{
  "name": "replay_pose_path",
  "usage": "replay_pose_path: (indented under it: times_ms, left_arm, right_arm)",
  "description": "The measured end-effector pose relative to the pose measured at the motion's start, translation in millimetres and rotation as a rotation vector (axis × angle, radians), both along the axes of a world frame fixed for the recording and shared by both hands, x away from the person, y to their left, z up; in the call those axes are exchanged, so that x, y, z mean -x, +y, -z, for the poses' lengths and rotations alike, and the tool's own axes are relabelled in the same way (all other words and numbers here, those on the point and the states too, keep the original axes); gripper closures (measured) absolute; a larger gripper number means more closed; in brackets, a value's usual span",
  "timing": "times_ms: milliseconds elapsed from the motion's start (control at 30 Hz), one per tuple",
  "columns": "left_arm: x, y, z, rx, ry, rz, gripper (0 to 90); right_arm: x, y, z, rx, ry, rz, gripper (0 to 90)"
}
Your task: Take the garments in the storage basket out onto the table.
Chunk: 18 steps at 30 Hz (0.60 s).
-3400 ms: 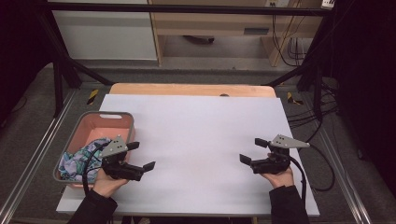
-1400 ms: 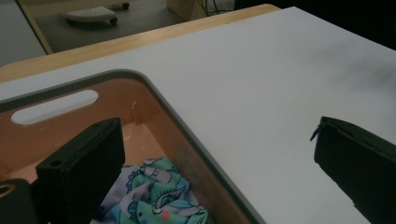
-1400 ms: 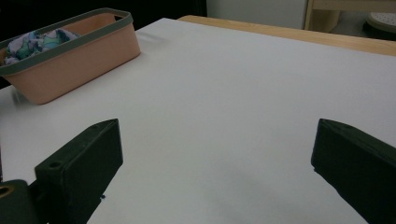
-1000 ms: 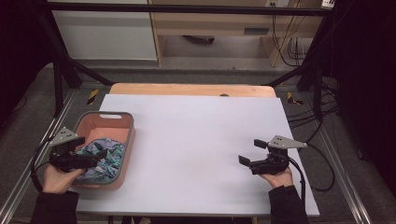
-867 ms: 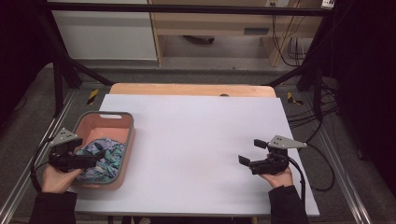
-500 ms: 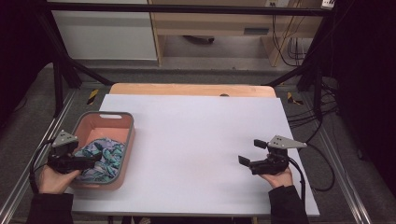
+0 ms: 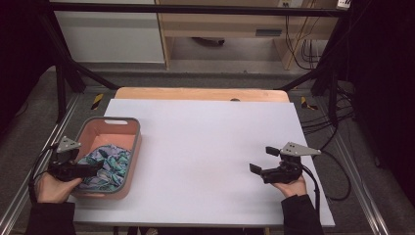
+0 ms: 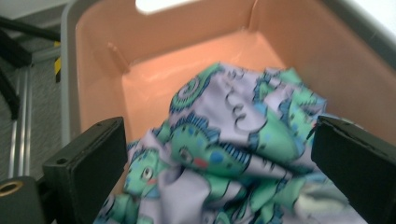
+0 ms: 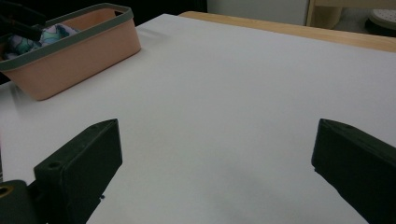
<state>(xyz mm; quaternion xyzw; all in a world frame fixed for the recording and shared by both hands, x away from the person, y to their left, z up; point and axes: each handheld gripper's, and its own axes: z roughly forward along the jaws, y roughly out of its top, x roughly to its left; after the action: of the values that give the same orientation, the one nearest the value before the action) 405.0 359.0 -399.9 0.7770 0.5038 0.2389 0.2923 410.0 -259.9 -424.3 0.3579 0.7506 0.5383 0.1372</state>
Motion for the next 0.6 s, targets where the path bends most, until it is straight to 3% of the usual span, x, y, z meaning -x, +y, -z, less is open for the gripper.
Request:
replay_pose_path:
  times_ms: [267, 367, 467, 600]
  left_arm:
    - [-0.6, 4.5, 7.5, 0.006, 0.032, 0.002, 5.1]
    - [0.5, 2.5, 5.9, 0.011, 0.005, 0.024, 8.3]
    - [-0.9, -0.6, 7.1, -0.029, 0.023, 0.034, 13.8]
    - [-2.7, -1.0, 8.2, -0.039, 0.046, 0.046, 17.3]
  right_arm:
    - [0.6, -0.6, -0.9, -0.005, -0.001, 0.004, 2.2]
    - [0.8, -1.1, -1.2, -0.007, -0.001, 0.005, 2.2]
    - [0.7, -0.6, -0.9, -0.007, -0.002, 0.005, 2.2]
    - [0.7, -0.5, -1.0, -0.007, -0.002, 0.005, 2.2]
